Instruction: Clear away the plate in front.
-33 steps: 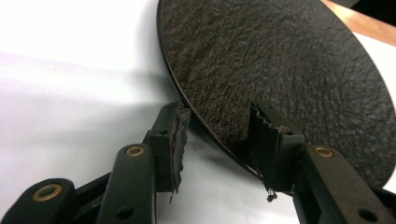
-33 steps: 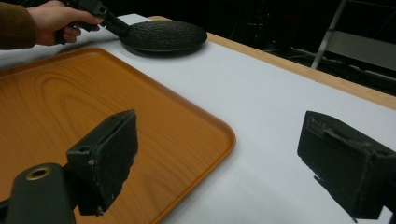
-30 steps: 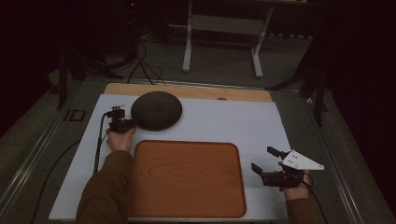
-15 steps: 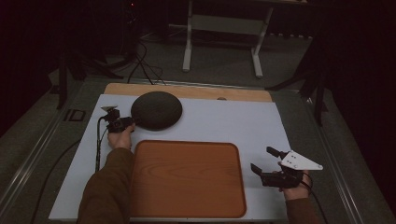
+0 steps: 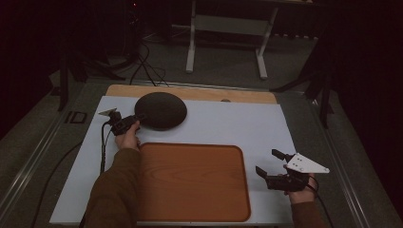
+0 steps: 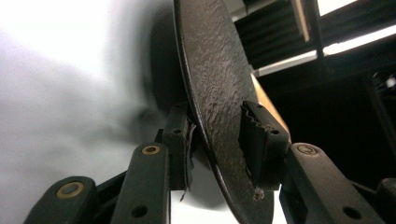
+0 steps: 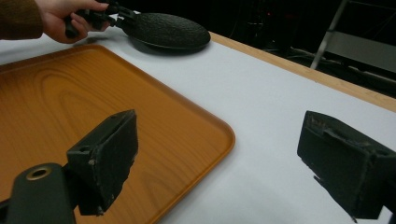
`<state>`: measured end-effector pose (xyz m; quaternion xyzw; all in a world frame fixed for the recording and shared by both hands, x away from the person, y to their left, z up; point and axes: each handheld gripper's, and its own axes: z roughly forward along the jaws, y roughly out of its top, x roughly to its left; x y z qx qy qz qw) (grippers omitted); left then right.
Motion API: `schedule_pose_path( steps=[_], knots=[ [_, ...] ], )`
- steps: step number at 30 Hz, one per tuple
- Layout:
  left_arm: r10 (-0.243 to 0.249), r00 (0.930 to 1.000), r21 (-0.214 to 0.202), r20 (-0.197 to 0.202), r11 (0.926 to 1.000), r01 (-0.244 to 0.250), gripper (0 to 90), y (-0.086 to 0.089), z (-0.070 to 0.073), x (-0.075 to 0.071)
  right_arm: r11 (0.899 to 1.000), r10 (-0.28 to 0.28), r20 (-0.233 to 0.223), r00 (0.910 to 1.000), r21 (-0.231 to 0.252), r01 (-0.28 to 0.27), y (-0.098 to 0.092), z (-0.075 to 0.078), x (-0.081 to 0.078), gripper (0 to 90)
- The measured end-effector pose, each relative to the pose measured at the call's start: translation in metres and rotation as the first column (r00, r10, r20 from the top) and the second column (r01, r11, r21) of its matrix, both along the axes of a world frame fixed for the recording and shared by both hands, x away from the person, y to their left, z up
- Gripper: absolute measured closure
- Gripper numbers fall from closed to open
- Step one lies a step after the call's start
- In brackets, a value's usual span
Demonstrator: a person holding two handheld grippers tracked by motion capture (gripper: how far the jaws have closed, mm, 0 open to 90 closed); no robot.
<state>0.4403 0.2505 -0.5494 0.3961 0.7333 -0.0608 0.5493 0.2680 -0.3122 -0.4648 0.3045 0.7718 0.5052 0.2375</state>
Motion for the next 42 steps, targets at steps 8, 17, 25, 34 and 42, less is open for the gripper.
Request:
schedule_pose_path(
  steps=[8,17,25,34,42],
  knots=[
    [0.003,0.9994,-0.031,-0.035,0.9995,-0.004,60.6,-0.019,0.003,0.011,1.000,0.000,0.001,1.0000,0.001,0.000,0.000,0.000,0.000,12.2],
    [0.069,0.9904,-0.073,-0.120,0.9942,-0.078,84.4,-0.028,0.006,0.009,1.000,-0.003,0.009,1.0000,0.009,0.003,-0.003,0.001,-0.001,12.2],
    [0.081,0.9839,-0.087,-0.159,0.9915,-0.096,84.8,-0.030,0.014,0.009,1.000,-0.007,0.008,0.9999,0.008,0.007,-0.004,0.001,-0.001,12.2],
    [0.042,0.9890,-0.122,-0.142,0.9908,-0.059,85.3,-0.033,0.027,0.006,1.000,-0.012,0.009,0.9999,0.014,0.012,-0.005,0.002,-0.002,12.2],
    [0.004,0.9912,-0.114,-0.132,0.9933,-0.019,85.3,-0.034,0.038,-0.002,1.000,-0.013,0.010,0.9999,0.016,0.013,-0.005,0.002,-0.002,12.2]
  ],
)
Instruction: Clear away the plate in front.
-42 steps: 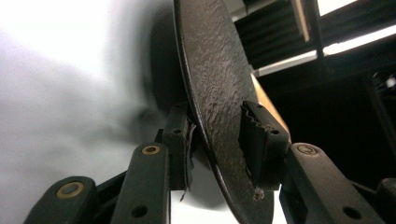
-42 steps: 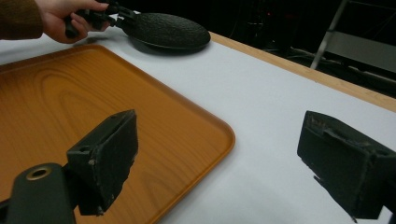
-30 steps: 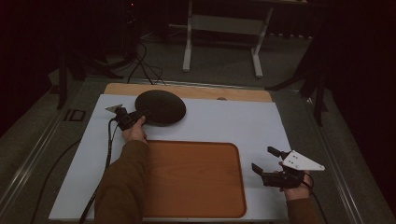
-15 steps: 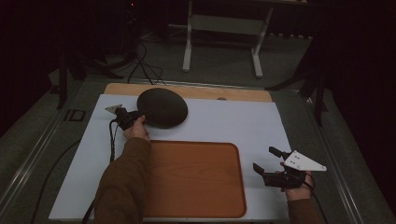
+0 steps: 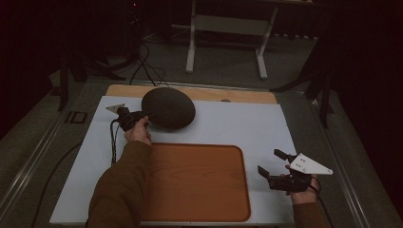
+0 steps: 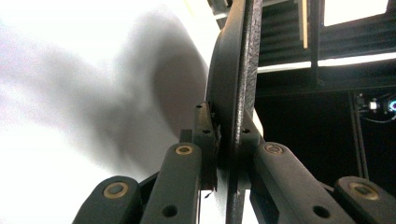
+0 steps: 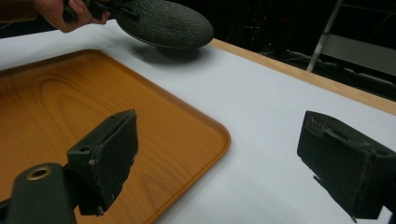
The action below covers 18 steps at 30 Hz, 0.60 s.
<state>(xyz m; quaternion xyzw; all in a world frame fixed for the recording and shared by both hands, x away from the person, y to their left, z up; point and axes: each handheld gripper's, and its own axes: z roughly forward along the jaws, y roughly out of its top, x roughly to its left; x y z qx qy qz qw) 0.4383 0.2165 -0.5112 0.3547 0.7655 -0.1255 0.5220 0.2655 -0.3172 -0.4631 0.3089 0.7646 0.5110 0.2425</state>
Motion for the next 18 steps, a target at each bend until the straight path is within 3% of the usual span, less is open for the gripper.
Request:
schedule_pose_path(
  steps=[18],
  knots=[
    [-0.052,0.9949,-0.073,0.087,0.9956,0.058,85.3,0.006,0.026,-0.028,1.000,-0.004,0.003,1.0000,0.007,0.004,-0.001,0.000,0.000,12.3]
  ],
)
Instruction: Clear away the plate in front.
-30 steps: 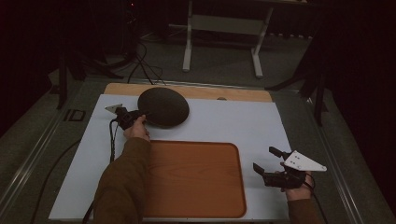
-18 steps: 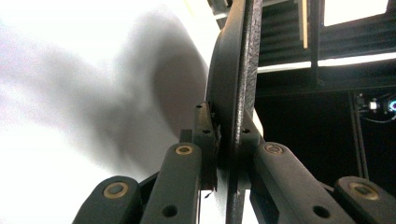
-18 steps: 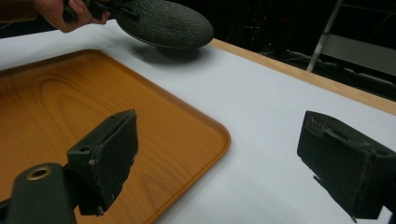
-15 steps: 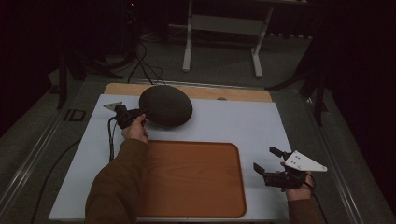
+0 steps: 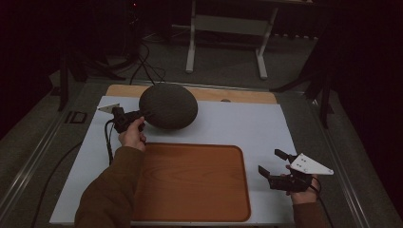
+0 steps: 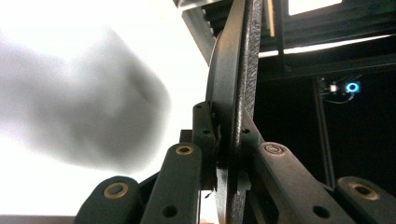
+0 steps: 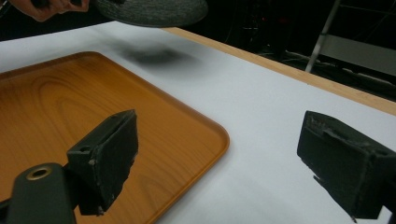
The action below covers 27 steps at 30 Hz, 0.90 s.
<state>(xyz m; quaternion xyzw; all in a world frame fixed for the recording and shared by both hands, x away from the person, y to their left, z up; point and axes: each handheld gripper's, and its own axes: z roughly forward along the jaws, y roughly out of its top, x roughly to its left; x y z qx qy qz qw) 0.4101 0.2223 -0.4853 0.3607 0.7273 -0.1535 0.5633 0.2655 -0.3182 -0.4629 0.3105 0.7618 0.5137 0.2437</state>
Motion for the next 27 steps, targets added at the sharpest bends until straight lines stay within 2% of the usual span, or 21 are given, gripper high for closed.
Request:
schedule_pose_path(
  steps=[12,22,27],
  knots=[
    [-0.079,0.9960,0.015,0.041,0.9968,0.078,85.3,-0.001,0.010,-0.018,1.000,0.000,0.001,1.0000,0.002,0.000,0.000,0.000,0.000,12.3],
    [-0.105,0.9935,0.008,0.045,0.9945,0.105,85.3,0.004,0.003,-0.038,1.000,-0.001,-0.002,1.0000,-0.001,0.001,0.001,0.000,0.000,12.3],
    [-0.113,0.9927,-0.011,0.041,0.9934,0.114,85.3,0.003,0.001,-0.047,1.000,0.001,-0.003,1.0000,-0.003,-0.001,0.001,0.000,0.001,12.3]
  ],
)
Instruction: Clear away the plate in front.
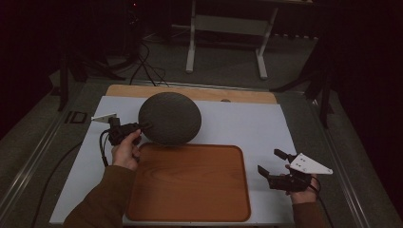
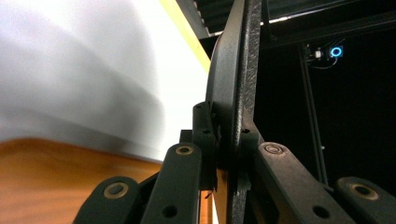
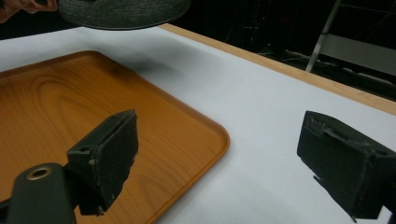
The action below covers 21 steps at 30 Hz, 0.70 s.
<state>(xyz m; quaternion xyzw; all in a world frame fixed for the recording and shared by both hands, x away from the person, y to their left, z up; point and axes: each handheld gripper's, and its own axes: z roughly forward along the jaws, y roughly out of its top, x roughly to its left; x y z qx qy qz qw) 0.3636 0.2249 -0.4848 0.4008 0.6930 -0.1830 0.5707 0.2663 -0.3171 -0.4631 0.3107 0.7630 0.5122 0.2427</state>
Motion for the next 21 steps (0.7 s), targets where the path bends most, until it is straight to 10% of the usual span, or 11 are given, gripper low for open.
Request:
schedule_pose_path(
  steps=[21],
  knots=[
    [-0.047,0.9988,-0.021,0.014,0.9987,0.047,85.3,-0.003,-0.007,-0.027,1.000,0.001,0.003,1.0000,-0.003,-0.001,0.001,0.000,0.000,12.3]
  ],
)
